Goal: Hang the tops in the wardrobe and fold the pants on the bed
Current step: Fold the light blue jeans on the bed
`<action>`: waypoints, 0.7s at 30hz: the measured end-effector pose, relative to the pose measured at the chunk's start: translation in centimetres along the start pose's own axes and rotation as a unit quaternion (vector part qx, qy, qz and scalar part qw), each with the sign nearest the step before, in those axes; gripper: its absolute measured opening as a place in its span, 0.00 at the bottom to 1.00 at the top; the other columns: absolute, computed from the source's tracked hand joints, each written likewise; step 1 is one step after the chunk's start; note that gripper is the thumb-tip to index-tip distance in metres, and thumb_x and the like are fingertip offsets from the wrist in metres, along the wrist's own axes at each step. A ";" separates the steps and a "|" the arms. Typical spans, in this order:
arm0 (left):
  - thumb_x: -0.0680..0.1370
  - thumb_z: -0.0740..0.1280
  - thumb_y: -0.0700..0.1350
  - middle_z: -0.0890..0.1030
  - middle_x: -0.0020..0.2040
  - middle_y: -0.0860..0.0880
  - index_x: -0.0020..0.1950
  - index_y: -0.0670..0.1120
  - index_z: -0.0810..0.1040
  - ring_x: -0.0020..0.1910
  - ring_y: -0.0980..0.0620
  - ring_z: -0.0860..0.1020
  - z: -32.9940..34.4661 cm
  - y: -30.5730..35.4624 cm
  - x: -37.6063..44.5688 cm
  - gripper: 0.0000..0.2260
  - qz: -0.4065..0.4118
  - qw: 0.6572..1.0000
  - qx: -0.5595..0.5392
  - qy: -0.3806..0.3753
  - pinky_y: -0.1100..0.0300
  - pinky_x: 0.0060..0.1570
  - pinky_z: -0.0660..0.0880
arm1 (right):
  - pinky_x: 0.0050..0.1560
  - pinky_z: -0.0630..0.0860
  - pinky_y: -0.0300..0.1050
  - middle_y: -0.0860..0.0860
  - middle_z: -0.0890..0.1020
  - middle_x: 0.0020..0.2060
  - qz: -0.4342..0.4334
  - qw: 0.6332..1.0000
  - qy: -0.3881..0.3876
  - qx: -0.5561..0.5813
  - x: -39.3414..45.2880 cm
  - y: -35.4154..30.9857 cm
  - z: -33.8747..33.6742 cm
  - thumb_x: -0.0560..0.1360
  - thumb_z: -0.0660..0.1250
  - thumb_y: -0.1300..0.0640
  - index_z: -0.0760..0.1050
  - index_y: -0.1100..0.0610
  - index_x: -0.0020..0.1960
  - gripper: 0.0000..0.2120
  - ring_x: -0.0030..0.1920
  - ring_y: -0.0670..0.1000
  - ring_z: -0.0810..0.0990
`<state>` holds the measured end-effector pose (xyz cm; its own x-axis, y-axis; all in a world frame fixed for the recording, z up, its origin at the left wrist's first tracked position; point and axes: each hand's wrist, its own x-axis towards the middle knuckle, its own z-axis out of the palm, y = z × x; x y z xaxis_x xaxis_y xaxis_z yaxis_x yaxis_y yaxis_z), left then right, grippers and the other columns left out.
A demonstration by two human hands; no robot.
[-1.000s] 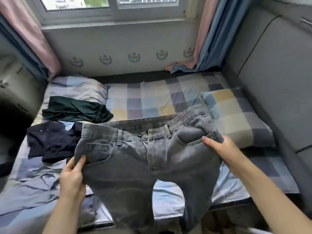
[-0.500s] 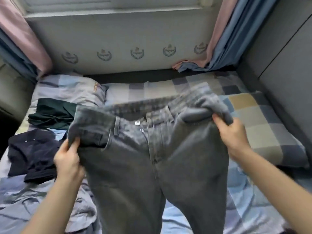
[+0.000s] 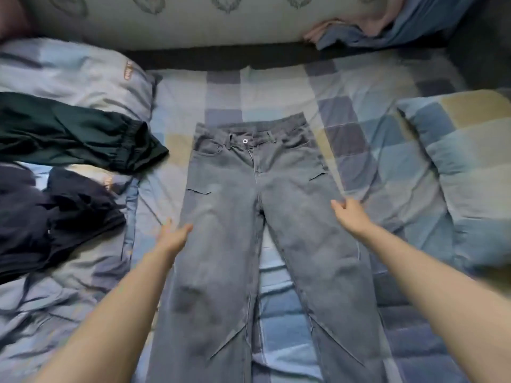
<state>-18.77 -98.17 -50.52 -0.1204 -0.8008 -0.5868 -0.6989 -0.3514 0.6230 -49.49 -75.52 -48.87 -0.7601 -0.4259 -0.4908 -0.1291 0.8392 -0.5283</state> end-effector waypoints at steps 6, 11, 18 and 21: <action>0.75 0.70 0.33 0.74 0.65 0.32 0.68 0.30 0.68 0.64 0.36 0.74 1.2 -16.9 -2.3 0.23 -0.085 0.994 0.071 -0.011 0.46 0.65 0.70 | 0.61 0.68 0.49 0.65 0.77 0.61 0.100 0.992 -0.064 -0.034 -3.4 12.0 7.2 0.81 0.59 0.54 0.73 0.68 0.61 0.18 0.63 0.63 0.74; 0.74 0.70 0.32 0.78 0.60 0.31 0.62 0.29 0.74 0.60 0.36 0.77 0.8 -24.0 -3.3 0.18 -0.117 0.990 0.084 0.002 0.44 0.61 0.73 | 0.41 0.75 0.43 0.63 0.81 0.42 0.123 0.979 -0.142 0.071 -8.3 13.6 13.3 0.81 0.59 0.59 0.73 0.60 0.43 0.10 0.39 0.56 0.79; 0.80 0.67 0.42 0.80 0.58 0.33 0.60 0.31 0.76 0.58 0.36 0.78 0.0 -29.5 -4.7 0.15 -0.131 0.990 0.048 -0.026 0.45 0.61 0.73 | 0.33 0.70 0.37 0.53 0.75 0.38 0.155 0.927 -0.303 0.157 -15.8 11.8 24.6 0.81 0.59 0.52 0.70 0.58 0.47 0.09 0.33 0.47 0.71; 0.81 0.65 0.44 0.81 0.55 0.36 0.60 0.34 0.76 0.54 0.39 0.80 -1.1 -31.1 -6.1 0.14 -0.104 0.990 0.055 -0.073 0.45 0.58 0.75 | 0.39 0.71 0.40 0.51 0.73 0.36 0.121 0.927 -0.332 0.127 -18.6 11.6 28.4 0.78 0.64 0.51 0.70 0.58 0.50 0.11 0.36 0.47 0.72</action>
<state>4.51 -82.90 -65.78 -0.0606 -0.6350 -0.7701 -0.7905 -0.4406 0.4255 -18.77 -67.48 -65.49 -0.1769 -0.4207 -0.8898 0.2114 0.8667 -0.4519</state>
